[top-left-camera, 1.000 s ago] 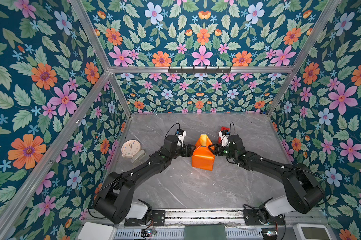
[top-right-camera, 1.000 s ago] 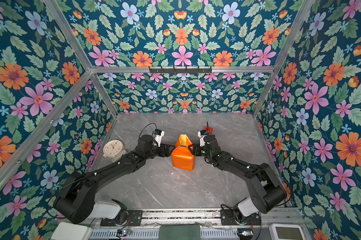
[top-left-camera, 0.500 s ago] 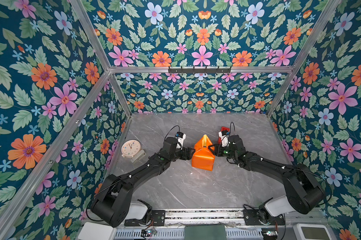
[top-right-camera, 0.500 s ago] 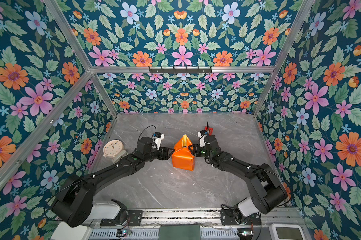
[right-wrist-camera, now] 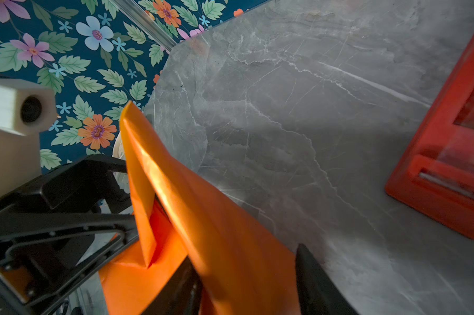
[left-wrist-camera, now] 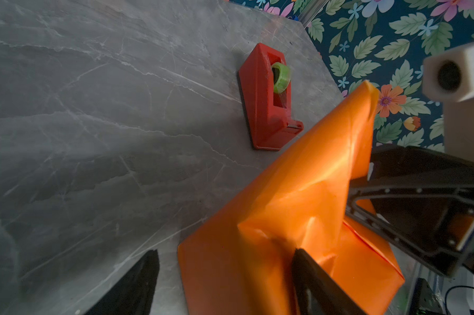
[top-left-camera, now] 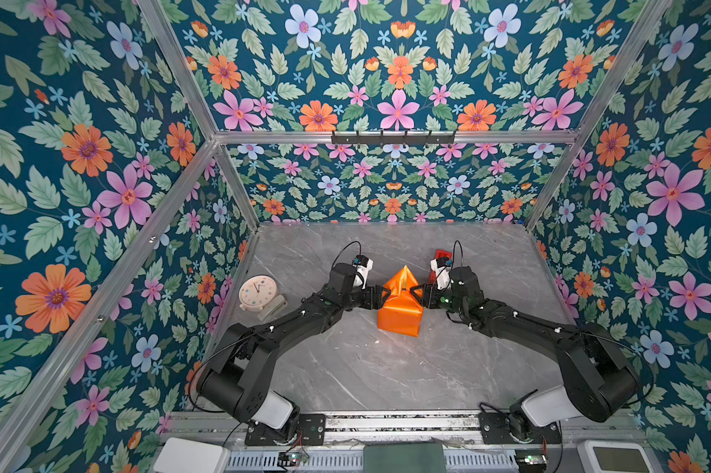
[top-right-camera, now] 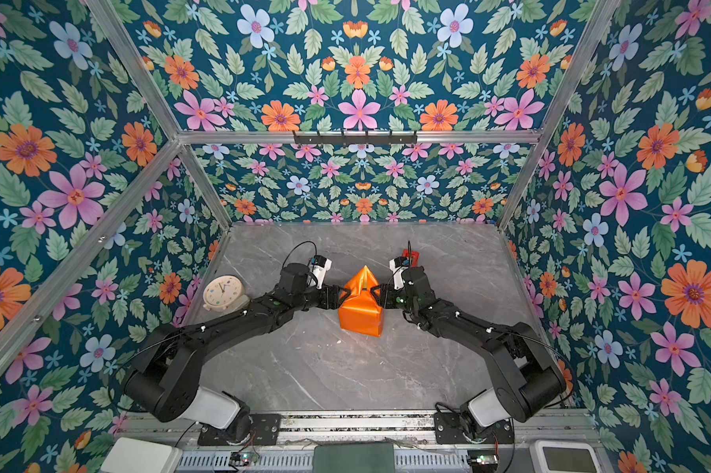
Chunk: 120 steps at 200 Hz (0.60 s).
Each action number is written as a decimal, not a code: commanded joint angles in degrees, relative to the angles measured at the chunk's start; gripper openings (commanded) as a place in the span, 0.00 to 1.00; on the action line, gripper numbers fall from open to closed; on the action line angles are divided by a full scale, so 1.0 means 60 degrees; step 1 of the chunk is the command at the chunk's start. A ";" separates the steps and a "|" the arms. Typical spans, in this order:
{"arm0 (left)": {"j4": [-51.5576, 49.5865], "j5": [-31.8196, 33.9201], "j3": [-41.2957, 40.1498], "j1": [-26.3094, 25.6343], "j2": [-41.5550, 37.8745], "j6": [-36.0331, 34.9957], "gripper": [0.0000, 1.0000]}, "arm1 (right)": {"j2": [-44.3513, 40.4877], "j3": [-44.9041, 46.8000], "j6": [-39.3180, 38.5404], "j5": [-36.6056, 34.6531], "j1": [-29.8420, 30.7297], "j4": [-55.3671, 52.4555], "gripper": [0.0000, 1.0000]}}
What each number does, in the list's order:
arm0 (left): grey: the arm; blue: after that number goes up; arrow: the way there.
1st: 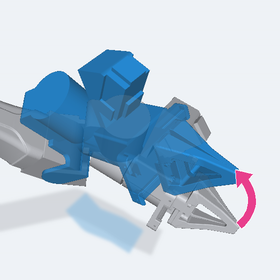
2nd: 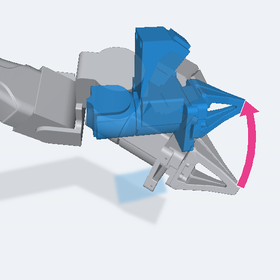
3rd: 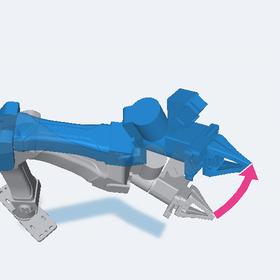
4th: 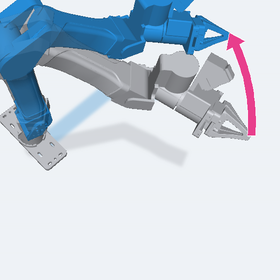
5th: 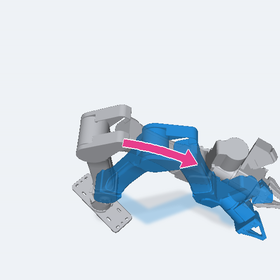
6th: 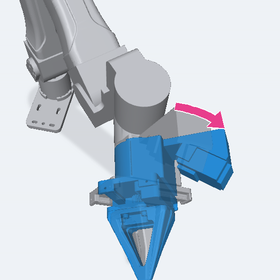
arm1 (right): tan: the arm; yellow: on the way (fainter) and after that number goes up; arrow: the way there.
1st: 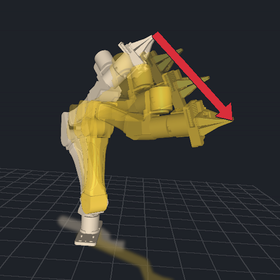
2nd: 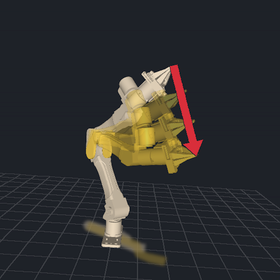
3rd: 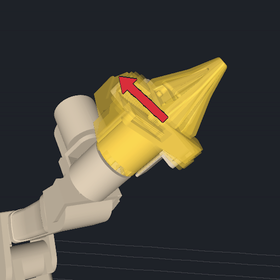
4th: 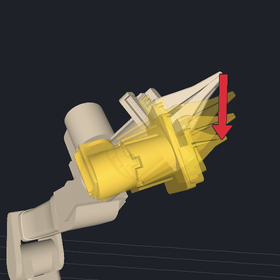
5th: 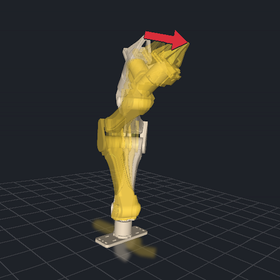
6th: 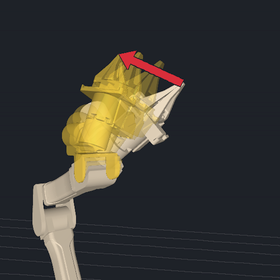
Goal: Wrap a gift box in wrapping paper
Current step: Fold the seventh fold of the wrapping paper on the gift box.
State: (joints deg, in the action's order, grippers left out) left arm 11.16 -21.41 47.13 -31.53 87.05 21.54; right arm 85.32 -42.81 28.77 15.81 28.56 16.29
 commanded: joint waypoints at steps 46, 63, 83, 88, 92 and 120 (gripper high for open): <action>0.0143 0.0106 0.0751 0.0051 0.0923 -0.0501 0.80 | 0.0063 0.0069 -0.0345 0.0190 0.0028 -0.1163 0.53; 0.0299 0.0096 0.0843 0.0055 0.1107 -0.0562 0.79 | 0.0035 0.0074 -0.0383 0.0192 0.0025 -0.1163 0.53; 0.0386 0.0057 0.0941 0.0069 0.1196 -0.0628 0.78 | 0.0033 0.0059 -0.0410 0.0220 0.0024 -0.1163 0.53; 0.0421 0.0027 0.0955 0.0069 0.1200 -0.0655 0.78 | 0.0020 0.0045 -0.0430 0.0235 0.0026 -0.1163 0.53; 0.0438 -0.0009 0.0969 0.0069 0.1196 -0.0681 0.77 | 0.0019 0.0045 -0.0421 0.0249 0.0020 -0.1163 0.53; 0.0550 -0.0445 0.1036 0.0084 0.1145 -0.1004 0.77 | 0.0019 0.0008 -0.0445 0.0250 0.0029 -0.1178 0.53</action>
State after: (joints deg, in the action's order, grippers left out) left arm 13.85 -22.41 52.99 -31.11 93.95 18.17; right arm 85.32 -42.89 27.92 16.10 28.53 16.47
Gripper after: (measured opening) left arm 0.768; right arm 0.531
